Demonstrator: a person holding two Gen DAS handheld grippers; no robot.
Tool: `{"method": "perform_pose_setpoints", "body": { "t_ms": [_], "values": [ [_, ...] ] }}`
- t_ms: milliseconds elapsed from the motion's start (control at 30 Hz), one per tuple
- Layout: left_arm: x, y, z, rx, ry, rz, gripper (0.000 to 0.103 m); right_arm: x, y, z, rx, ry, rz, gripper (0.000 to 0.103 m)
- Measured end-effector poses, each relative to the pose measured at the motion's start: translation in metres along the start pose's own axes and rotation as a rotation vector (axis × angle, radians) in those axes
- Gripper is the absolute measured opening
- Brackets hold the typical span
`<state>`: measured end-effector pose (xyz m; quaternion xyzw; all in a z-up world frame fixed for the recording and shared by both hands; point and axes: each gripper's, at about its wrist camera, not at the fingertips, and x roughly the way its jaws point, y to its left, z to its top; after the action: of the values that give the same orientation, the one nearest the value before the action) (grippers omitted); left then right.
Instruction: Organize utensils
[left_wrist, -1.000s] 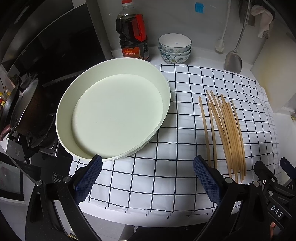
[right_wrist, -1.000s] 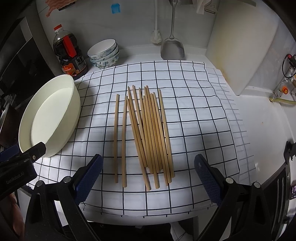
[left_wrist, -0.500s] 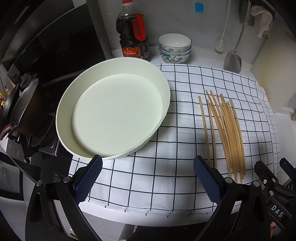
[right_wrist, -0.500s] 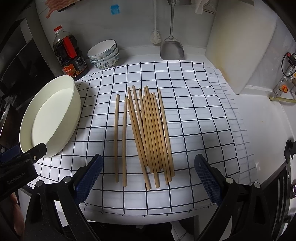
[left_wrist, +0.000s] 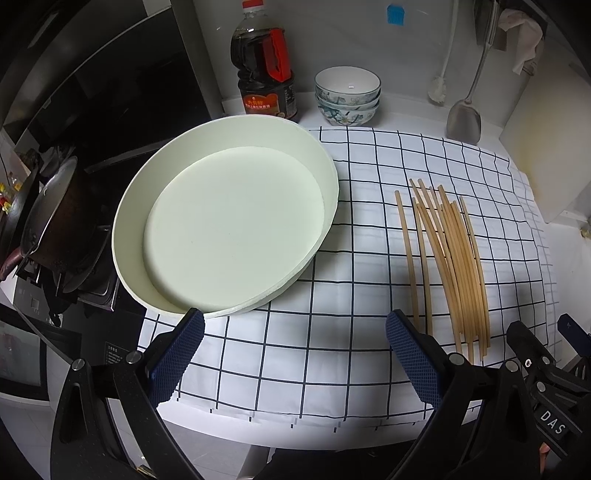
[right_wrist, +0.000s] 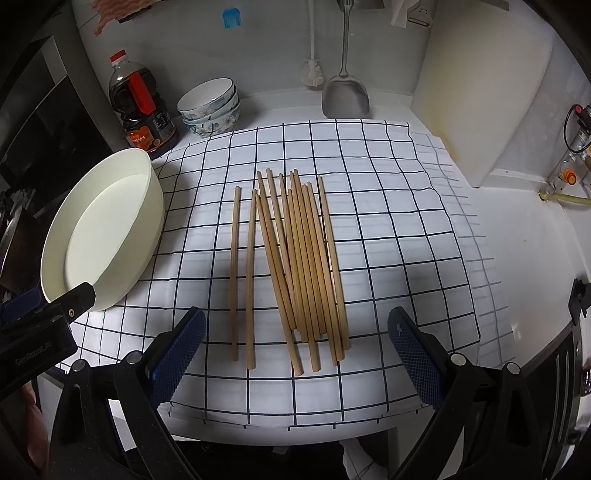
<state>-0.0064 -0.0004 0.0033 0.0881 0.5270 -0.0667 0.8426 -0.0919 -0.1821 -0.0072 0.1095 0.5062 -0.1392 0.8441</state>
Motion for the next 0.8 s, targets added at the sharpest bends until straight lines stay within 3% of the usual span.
{"method": "perform_pose_setpoints", "body": {
  "t_ms": [500,700,800],
  "values": [
    [0.004,-0.006,-0.002,0.008,0.019,-0.009,0.097,0.001,-0.005,-0.002,-0.008,0.006,0.017,0.094],
    [0.013,-0.018,-0.007,0.03,0.023,-0.021,0.097,0.007,-0.015,-0.006,-0.008,-0.01,0.137,0.094],
    [0.021,-0.027,-0.011,0.052,0.019,-0.023,0.097,0.011,-0.021,-0.009,-0.019,-0.032,0.156,0.094]
  ]
}}
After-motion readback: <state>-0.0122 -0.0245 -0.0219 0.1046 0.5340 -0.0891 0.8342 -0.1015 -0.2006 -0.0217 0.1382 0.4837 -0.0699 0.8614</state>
